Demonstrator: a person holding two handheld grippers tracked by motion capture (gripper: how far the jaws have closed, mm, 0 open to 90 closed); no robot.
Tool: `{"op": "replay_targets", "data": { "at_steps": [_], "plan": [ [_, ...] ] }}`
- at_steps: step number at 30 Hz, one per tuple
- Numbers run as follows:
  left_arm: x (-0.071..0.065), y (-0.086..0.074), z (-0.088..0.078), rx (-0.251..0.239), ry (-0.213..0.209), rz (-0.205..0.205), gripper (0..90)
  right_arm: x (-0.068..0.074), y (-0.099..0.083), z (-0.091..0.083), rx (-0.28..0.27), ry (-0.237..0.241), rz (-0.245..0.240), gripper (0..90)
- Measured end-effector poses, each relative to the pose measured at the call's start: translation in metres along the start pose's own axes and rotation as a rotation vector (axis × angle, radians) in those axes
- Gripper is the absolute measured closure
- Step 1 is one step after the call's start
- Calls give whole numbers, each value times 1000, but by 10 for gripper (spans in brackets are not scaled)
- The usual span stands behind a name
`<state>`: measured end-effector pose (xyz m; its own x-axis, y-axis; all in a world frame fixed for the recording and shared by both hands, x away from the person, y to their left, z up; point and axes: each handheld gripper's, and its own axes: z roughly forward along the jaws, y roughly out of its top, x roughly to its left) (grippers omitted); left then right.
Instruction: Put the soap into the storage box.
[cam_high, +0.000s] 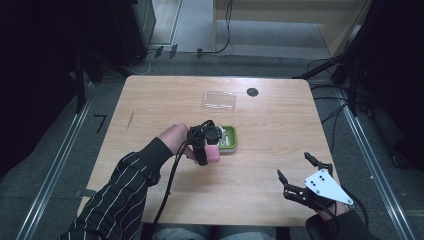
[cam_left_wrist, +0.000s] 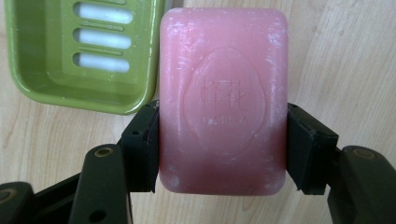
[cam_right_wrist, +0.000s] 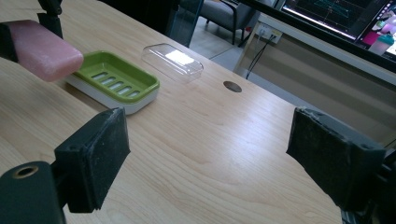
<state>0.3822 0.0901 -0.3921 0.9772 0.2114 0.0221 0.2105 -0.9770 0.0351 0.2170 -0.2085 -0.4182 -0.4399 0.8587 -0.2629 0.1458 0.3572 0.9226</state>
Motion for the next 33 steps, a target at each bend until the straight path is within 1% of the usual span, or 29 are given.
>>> {"op": "replay_targets", "data": {
  "at_steps": [4,7,16,24,26,27,33],
  "plan": [
    [3,1,0,-4,6,3,385,0,0,0,3,3,-1,130],
    [4,2,0,4,3,7,385,0,0,0,5,1,-2,129],
    [9,4,-1,-9,5,8,385,0,-2,-2,16,-3,-2,129],
    [14,10,-3,-12,6,27,385,-1,-3,-5,24,-14,1,130],
    [15,11,-4,-16,9,24,385,-1,-4,-5,27,-14,1,129],
    [16,11,-4,-14,11,30,385,-1,-4,-5,28,-14,1,130],
    [18,14,-4,-13,9,34,385,-1,-5,-6,36,-18,1,130]
  ]
}}
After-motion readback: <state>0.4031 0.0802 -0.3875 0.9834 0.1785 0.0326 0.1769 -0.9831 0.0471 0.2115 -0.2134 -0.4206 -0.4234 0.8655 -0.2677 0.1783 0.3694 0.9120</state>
